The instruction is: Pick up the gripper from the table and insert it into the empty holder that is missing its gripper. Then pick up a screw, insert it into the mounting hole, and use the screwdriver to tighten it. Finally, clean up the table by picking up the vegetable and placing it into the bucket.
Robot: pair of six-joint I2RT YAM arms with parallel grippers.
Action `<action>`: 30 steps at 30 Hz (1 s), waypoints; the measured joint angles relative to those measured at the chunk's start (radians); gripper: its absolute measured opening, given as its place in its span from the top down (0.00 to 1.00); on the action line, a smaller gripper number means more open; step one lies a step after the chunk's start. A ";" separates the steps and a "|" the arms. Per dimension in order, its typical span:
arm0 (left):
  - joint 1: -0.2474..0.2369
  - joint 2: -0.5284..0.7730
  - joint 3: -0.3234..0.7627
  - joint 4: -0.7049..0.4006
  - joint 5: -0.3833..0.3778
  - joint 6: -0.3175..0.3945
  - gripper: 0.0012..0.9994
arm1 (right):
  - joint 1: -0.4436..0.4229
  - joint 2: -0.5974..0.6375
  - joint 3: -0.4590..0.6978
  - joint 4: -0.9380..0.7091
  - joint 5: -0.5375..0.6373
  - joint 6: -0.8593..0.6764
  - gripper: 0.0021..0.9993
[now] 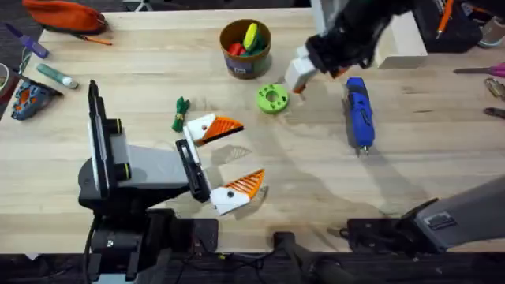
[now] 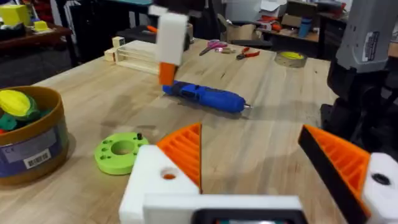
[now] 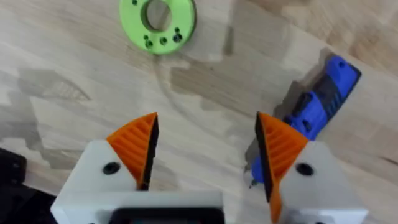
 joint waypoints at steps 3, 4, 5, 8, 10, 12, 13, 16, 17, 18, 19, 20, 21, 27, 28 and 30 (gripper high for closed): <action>0.000 0.000 0.000 0.000 0.000 0.000 0.01 | 0.014 0.043 0.024 0.012 0.004 -0.004 0.17; 0.000 0.000 0.000 0.000 0.000 0.000 0.01 | 0.018 0.056 0.026 0.015 0.006 -0.006 0.18; 0.000 0.000 0.000 0.000 0.000 0.000 0.01 | 0.022 0.068 0.027 0.019 0.007 -0.007 0.18; 0.000 0.000 0.000 0.000 0.000 0.000 0.01 | 0.035 0.110 0.027 0.051 0.008 -0.008 0.24; 0.000 0.000 0.000 0.000 0.000 0.000 0.01 | 0.046 0.137 0.027 0.082 0.022 -0.011 0.29; 0.000 0.000 0.000 0.000 0.000 0.000 0.01 | 0.059 0.160 0.027 0.105 0.043 -0.011 0.30; 0.000 0.000 0.000 0.000 0.000 0.000 0.01 | 0.065 0.169 0.027 0.114 0.055 -0.014 0.30; 0.000 0.000 0.000 0.000 0.000 0.000 0.01 | 0.079 0.187 0.027 0.138 0.079 -0.019 0.30; 0.000 0.000 0.000 0.000 0.000 0.000 0.01 | 0.084 0.192 0.027 0.143 0.084 -0.021 0.30; 0.000 0.000 0.000 0.000 0.000 0.000 0.01 | 0.086 0.197 0.027 0.145 0.087 -0.022 0.30; 0.000 0.000 0.000 0.000 0.000 0.000 0.01 | 0.088 0.202 0.027 0.146 0.091 -0.022 0.30; 0.000 0.000 0.000 0.000 0.000 0.000 0.01 | 0.090 0.209 0.027 0.148 0.094 -0.022 0.30; 0.000 0.000 0.000 0.000 0.000 0.000 0.01 | 0.092 0.215 0.027 0.153 0.097 -0.022 0.30; 0.000 0.000 0.000 0.000 0.000 0.000 0.01 | 0.102 0.288 0.027 0.176 0.093 -0.023 0.34; 0.000 0.000 0.000 0.000 0.000 0.000 0.01 | 0.103 0.295 0.027 0.182 0.091 -0.023 0.35; 0.000 0.000 0.000 0.000 0.000 0.000 0.01 | 0.104 0.303 0.027 0.191 0.084 -0.023 0.37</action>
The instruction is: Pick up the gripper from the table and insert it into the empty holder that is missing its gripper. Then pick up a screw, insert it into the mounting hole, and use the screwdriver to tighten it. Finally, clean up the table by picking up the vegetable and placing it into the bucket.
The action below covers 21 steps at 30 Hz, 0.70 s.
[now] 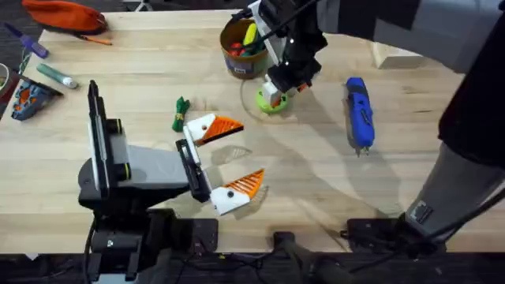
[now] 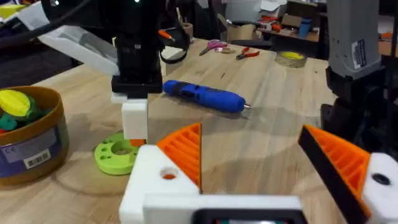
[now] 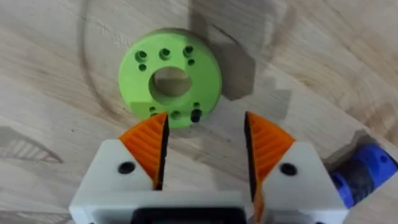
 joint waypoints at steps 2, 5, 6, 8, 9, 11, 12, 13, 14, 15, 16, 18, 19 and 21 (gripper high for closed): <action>0.000 0.000 0.000 0.000 0.000 0.000 0.01 | 0.000 0.002 0.000 0.006 -0.003 0.000 0.40; 0.000 0.000 0.000 0.000 0.000 0.000 0.01 | 0.000 0.007 0.000 0.011 -0.011 0.000 0.44; 0.000 0.000 0.000 0.000 0.000 0.000 0.01 | 0.000 0.011 0.000 0.011 -0.019 0.000 0.46; 0.000 0.000 0.000 0.000 0.000 0.000 0.01 | 0.000 0.023 0.000 0.014 -0.038 0.000 0.49; 0.000 0.000 0.000 0.000 0.000 0.000 0.01 | 0.000 0.026 0.001 0.017 -0.048 0.000 0.51; 0.000 0.000 0.000 0.000 0.000 0.000 0.01 | 0.000 0.026 0.002 0.018 -0.058 0.000 0.53; 0.000 0.000 0.000 0.000 0.000 0.000 0.01 | 0.000 0.026 0.002 0.018 -0.062 0.000 0.55; 0.000 0.000 0.000 0.000 0.000 0.000 0.01 | 0.000 0.026 0.002 0.018 -0.064 0.000 0.56; 0.000 0.000 0.000 0.000 0.000 0.000 0.01 | 0.000 0.026 0.002 0.018 -0.067 0.000 0.57; 0.000 0.000 0.000 0.000 0.000 0.000 0.01 | 0.000 0.026 0.002 0.018 -0.069 0.000 0.57; 0.000 0.000 0.000 0.000 0.000 0.000 0.01 | 0.000 0.026 0.002 0.018 -0.071 0.000 0.59; 0.000 0.000 0.000 0.000 0.000 0.000 0.01 | 0.000 0.026 0.002 0.017 -0.070 0.000 0.64; 0.000 0.000 0.000 0.000 0.000 0.000 0.01 | 0.000 0.026 0.002 0.017 -0.069 0.000 0.66; 0.000 0.000 0.000 0.000 0.000 0.000 0.01 | -0.002 0.026 0.002 0.017 -0.066 0.000 0.69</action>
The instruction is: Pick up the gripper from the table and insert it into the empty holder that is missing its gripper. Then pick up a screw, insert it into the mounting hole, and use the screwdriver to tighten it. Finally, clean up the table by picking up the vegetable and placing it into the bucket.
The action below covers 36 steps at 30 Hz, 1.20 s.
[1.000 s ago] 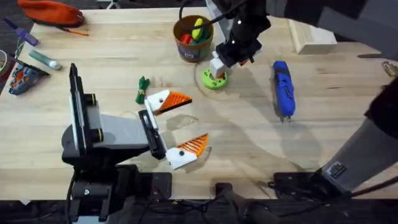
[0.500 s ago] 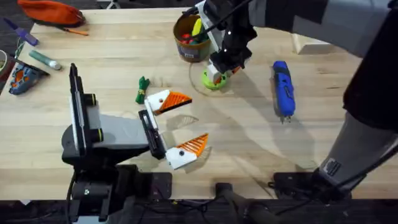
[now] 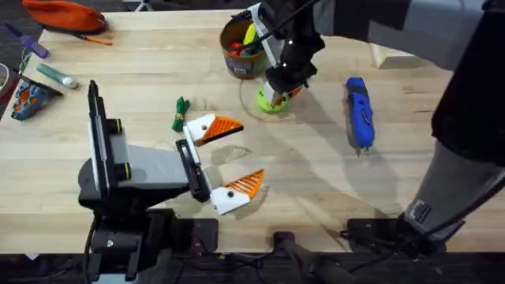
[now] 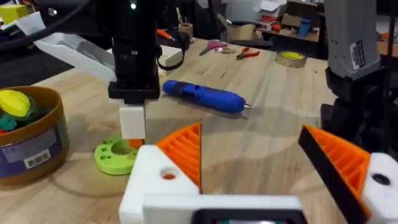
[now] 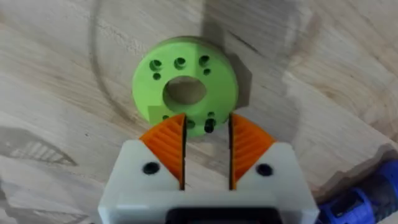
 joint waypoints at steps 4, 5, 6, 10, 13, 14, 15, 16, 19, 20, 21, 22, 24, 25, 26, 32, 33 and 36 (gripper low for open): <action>0.000 0.000 0.000 0.000 0.000 0.000 0.01 | -0.004 0.000 0.000 0.001 0.012 0.000 0.80; 0.000 0.000 0.000 0.000 0.000 0.000 0.01 | -0.004 0.000 0.000 0.001 0.016 0.000 0.82; 0.000 0.000 0.000 0.000 0.000 0.000 0.01 | -0.004 0.000 0.000 0.001 0.019 0.000 0.84; 0.000 0.000 0.000 0.000 0.000 0.000 0.01 | -0.005 0.000 0.000 0.000 0.023 0.000 0.87; 0.000 0.000 0.000 0.000 0.000 0.000 0.01 | -0.005 0.000 0.000 0.000 0.029 0.000 0.90; 0.000 0.000 0.000 0.000 0.000 0.000 0.01 | -0.006 0.000 0.000 0.000 0.030 0.000 0.90; 0.000 0.000 0.000 0.000 0.000 0.000 0.01 | -0.006 0.000 0.000 0.000 0.031 0.000 0.92; 0.000 0.000 0.000 0.000 0.000 0.000 0.01 | -0.006 0.000 0.000 0.000 0.032 0.000 0.93; 0.000 0.000 0.000 0.000 0.000 0.000 0.01 | -0.006 0.000 0.001 -0.002 0.033 0.001 0.97; 0.000 0.000 0.000 0.000 0.000 0.000 0.01 | -0.006 0.000 0.002 -0.003 0.029 0.000 0.98; 0.000 0.000 0.000 0.000 0.000 0.000 0.01 | -0.005 0.000 0.002 0.001 0.018 0.000 0.98; 0.000 0.000 0.000 0.000 0.000 0.000 0.01 | -0.003 0.000 0.002 0.000 0.012 0.000 0.99; 0.000 0.000 0.000 0.000 0.000 0.000 0.01 | 0.000 0.000 0.002 0.002 0.001 0.000 0.99; 0.000 0.000 0.000 0.000 0.000 0.000 0.01 | -0.001 0.000 0.002 0.002 -0.001 0.000 1.00; 0.000 0.000 0.000 0.000 0.000 0.000 0.01 | -0.001 0.000 0.002 0.002 -0.001 0.000 1.00; 0.000 0.000 0.000 0.000 0.000 0.000 0.01 | -0.001 0.000 0.002 0.002 -0.001 0.000 1.00; 0.000 0.000 0.000 0.000 0.000 0.000 0.01 | -0.001 0.000 0.002 0.002 -0.001 0.000 1.00; 0.000 0.000 0.000 0.000 0.000 0.000 0.01 | -0.001 0.000 0.002 0.002 -0.001 0.000 1.00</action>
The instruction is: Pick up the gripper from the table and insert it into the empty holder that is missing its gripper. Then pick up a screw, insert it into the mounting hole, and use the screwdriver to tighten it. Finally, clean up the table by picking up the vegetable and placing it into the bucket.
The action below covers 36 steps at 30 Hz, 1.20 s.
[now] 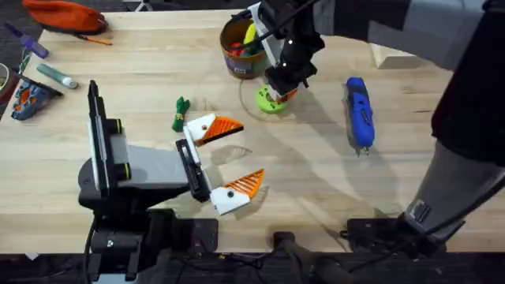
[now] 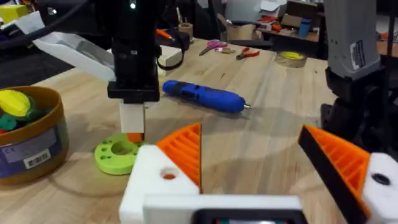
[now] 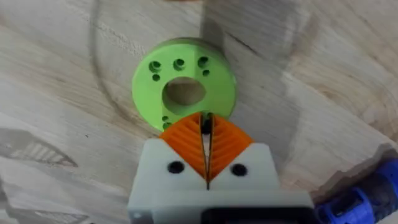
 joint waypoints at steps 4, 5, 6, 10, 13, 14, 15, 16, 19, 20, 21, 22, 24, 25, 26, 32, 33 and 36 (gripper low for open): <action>0.000 0.000 0.000 0.000 0.000 0.000 0.01 | 0.000 0.000 0.000 0.001 0.001 0.000 1.00; 0.000 0.000 0.000 0.000 0.000 0.000 0.01 | 0.000 0.000 0.000 0.001 0.008 0.000 1.00; 0.000 0.000 0.000 0.000 0.000 0.000 0.01 | 0.000 0.000 0.000 0.002 0.011 0.000 1.00; 0.000 0.000 0.000 0.000 0.000 0.000 0.01 | 0.000 0.000 0.000 0.002 0.013 0.000 1.00; 0.000 0.000 0.000 0.000 0.000 0.000 0.01 | 0.000 0.000 0.000 0.003 0.015 0.000 1.00; 0.000 0.000 0.000 0.000 0.000 0.000 0.01 | 0.000 0.000 0.000 0.003 0.015 0.000 1.00; 0.000 0.000 0.000 0.000 0.000 0.000 0.01 | 0.000 0.000 0.000 0.004 0.015 0.000 1.00; 0.000 0.000 0.000 0.000 0.000 0.000 0.01 | 0.000 0.000 0.000 0.004 0.016 0.000 1.00; 0.000 0.000 0.000 0.000 0.000 0.000 0.01 | 0.000 0.000 0.000 0.005 0.016 0.000 1.00; 0.000 0.000 0.000 0.000 0.000 0.000 0.01 | 0.000 0.000 0.000 0.005 0.016 0.000 1.00; 0.000 0.000 0.000 0.000 0.000 0.000 0.01 | 0.000 0.000 0.000 0.005 0.016 0.000 1.00; 0.000 0.000 0.000 0.000 0.000 0.000 0.01 | 0.000 0.000 0.000 0.005 0.016 0.000 1.00; 0.000 0.000 0.000 0.000 0.000 0.000 0.01 | 0.000 -0.001 0.000 0.005 0.016 0.000 1.00; 0.000 0.000 0.000 0.000 0.000 0.000 0.01 | 0.000 -0.002 0.000 0.005 0.016 0.000 1.00; 0.000 0.000 0.000 0.000 0.000 0.000 0.01 | 0.000 -0.005 0.000 0.006 0.016 0.000 1.00; 0.000 0.000 0.000 0.000 0.000 0.000 0.01 | 0.000 -0.053 0.000 0.005 0.023 0.000 1.00; 0.000 0.000 0.000 0.000 0.000 0.000 0.01 | 0.000 -0.063 0.000 0.004 0.025 0.000 1.00; 0.000 0.000 0.000 0.000 0.000 0.000 0.01 | 0.000 -0.089 0.000 -0.003 0.037 0.000 1.00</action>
